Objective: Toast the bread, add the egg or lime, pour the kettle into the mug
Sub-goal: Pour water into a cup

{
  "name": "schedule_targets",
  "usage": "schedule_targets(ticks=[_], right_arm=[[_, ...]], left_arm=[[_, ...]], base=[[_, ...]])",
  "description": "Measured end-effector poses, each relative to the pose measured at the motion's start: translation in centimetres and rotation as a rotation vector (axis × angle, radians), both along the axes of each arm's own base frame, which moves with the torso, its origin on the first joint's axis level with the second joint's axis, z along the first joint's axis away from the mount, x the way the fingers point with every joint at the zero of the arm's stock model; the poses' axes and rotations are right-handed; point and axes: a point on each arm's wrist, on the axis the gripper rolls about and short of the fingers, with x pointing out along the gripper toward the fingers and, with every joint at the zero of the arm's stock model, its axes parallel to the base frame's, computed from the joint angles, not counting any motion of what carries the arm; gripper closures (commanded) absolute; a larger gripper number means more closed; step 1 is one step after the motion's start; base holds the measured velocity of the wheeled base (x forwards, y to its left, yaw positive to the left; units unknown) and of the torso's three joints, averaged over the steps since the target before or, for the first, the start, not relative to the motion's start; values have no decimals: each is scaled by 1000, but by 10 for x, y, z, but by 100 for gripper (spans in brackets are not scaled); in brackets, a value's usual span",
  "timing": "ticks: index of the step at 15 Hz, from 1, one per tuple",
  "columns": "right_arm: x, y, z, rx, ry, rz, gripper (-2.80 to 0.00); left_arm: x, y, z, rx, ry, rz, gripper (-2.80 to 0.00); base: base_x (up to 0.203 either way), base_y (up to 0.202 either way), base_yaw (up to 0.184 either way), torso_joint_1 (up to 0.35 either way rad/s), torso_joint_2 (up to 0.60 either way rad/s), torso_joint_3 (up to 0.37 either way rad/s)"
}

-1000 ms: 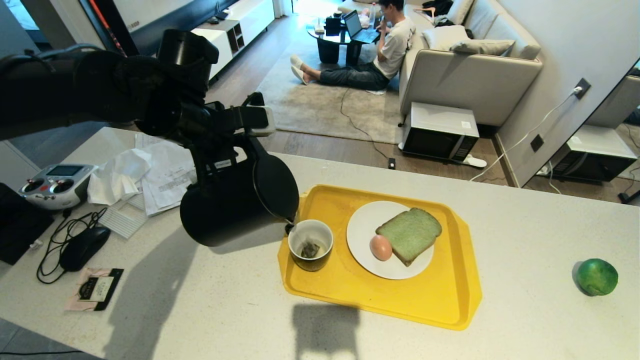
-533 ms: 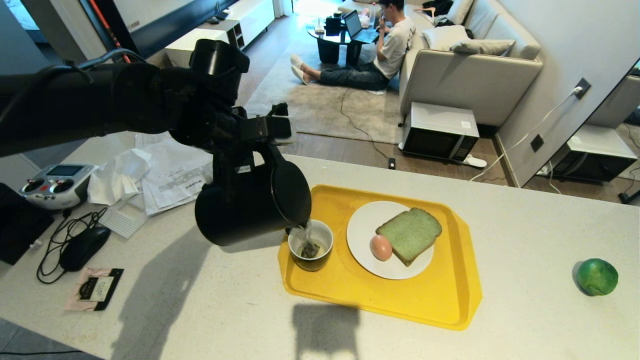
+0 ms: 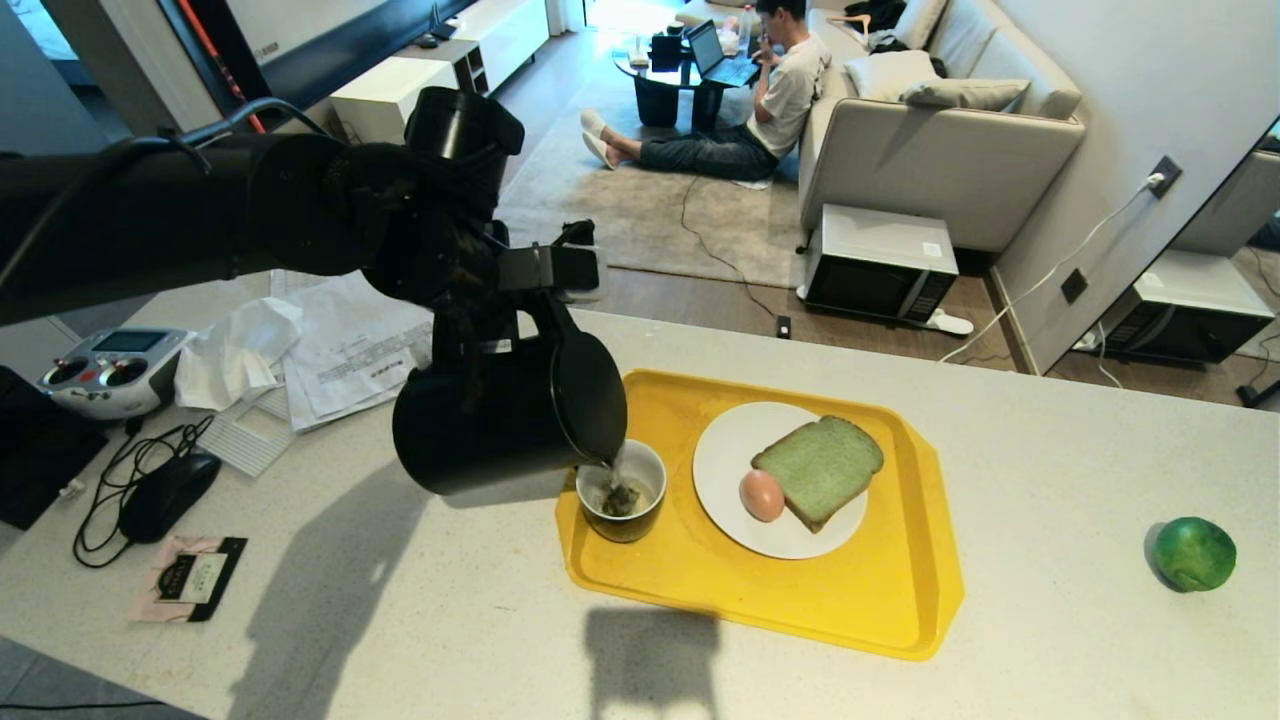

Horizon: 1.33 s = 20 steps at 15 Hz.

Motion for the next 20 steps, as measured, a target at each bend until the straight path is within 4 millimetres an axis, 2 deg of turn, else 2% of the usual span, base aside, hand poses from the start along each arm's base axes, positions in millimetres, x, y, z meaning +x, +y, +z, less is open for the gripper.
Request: schedule_targets(ticks=[13, 20], right_arm=[[0, 0, 0, 0, 0, 1, 0], [0, 0, 0, 0, 0, 0, 0]], left_arm=[[-2, 2, 0, 14, 13, 13, 0], [-6, 11, 10, -15, -5, 21, 0]], base=[[0, 0, 0, 0, 0, 0], [0, 0, 0, 0, 0, 0]])
